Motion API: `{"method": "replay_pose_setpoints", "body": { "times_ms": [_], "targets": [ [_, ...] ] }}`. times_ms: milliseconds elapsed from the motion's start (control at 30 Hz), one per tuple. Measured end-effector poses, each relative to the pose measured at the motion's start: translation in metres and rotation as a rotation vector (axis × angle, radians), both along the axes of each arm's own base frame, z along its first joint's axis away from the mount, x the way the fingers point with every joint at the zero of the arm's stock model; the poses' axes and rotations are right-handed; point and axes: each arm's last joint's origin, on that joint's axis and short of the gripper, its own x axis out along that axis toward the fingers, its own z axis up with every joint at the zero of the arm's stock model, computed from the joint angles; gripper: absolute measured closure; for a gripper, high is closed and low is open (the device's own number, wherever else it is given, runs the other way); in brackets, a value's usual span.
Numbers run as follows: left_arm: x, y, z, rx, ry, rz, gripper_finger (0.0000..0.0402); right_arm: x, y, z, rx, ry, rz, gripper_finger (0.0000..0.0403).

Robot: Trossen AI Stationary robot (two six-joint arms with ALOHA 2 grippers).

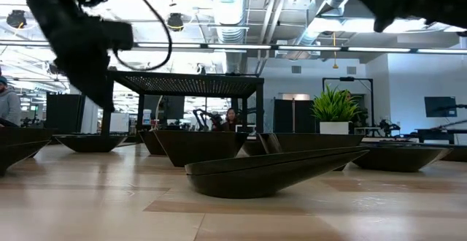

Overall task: Pick & Place Mini shaped plates
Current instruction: Put the black leaf shaped plate on the shelf

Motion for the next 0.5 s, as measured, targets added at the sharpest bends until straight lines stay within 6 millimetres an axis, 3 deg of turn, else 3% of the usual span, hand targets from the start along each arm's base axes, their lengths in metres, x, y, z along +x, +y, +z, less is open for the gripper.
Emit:
{"method": "replay_pose_setpoints", "body": {
  "times_ms": [200,500],
  "targets": [
    [-0.006,0.0,-0.016,-0.001,0.046,0.01,0.0268,0.038,-0.012,0.018,0.008,0.154,-0.066,0.0181],
    [-0.005,-0.001,-0.019,-0.006,0.026,0.006,0.0268,0.087,-0.028,0.031,0.025,0.313,-0.121,0.018]
  ]
}}
